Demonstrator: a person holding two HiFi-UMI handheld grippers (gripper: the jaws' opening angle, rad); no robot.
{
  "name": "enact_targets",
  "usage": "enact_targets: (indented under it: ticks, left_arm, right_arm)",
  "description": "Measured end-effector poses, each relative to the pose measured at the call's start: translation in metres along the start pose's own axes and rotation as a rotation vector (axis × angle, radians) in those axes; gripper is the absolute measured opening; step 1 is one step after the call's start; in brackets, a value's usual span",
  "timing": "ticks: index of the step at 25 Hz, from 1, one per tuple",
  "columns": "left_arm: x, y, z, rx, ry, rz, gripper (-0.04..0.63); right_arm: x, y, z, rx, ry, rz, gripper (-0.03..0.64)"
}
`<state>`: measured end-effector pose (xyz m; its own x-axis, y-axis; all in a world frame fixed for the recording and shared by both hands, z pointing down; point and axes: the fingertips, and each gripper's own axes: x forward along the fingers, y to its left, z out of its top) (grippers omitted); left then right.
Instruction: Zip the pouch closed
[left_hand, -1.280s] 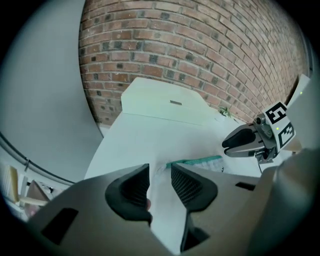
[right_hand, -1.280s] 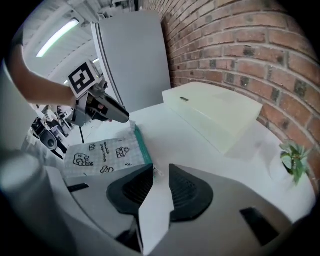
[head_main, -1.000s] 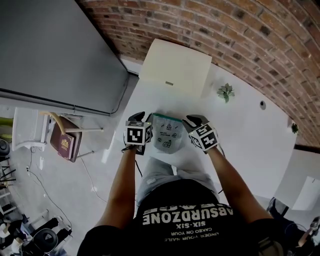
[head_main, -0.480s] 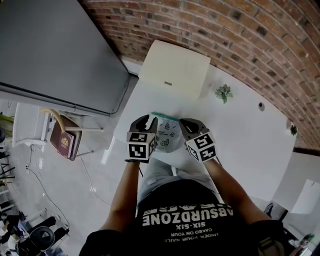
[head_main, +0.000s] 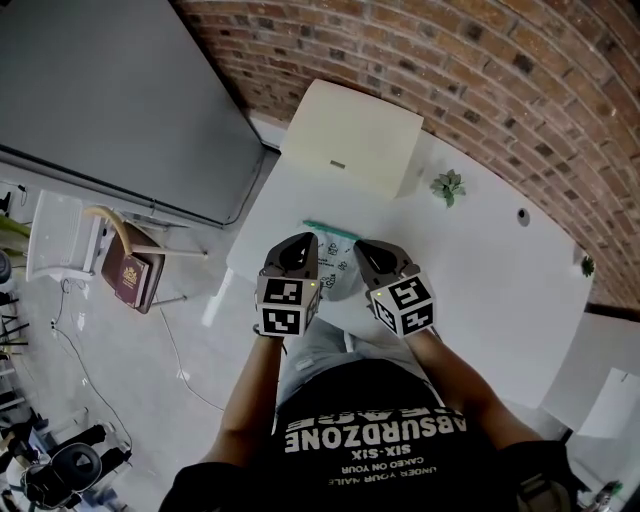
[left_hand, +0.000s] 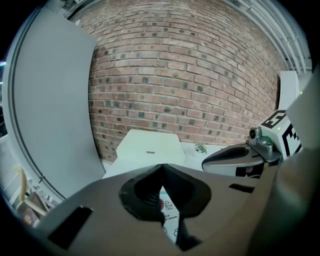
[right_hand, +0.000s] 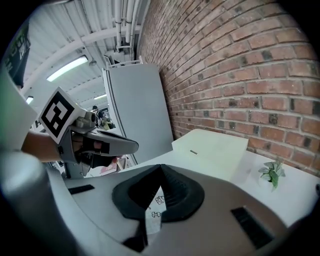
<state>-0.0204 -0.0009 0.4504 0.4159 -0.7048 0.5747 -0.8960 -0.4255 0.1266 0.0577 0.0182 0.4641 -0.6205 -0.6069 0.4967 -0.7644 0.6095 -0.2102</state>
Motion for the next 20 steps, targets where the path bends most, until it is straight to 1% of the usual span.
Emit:
enact_targets:
  ticks: [3,7,13,20]
  left_arm:
    - [-0.007,-0.007,0.000,0.001,-0.007,0.007,0.006]
    - [-0.014,-0.015,0.000,-0.020,-0.024,0.007,0.006]
    - [-0.023,-0.026,-0.003,-0.028,-0.036,0.010,0.006]
    - [-0.029,-0.035,-0.011,-0.021,-0.012,0.004,0.006]
  right_arm:
    - [-0.007,0.005,0.006,-0.006,-0.021,0.007,-0.002]
    - [-0.014,0.010,0.010,-0.022,-0.043,0.010,-0.002]
    - [-0.021,0.019,0.005,-0.029,-0.025,0.025,-0.003]
    - [-0.024,0.021,-0.007,-0.036,0.001,0.031,-0.003]
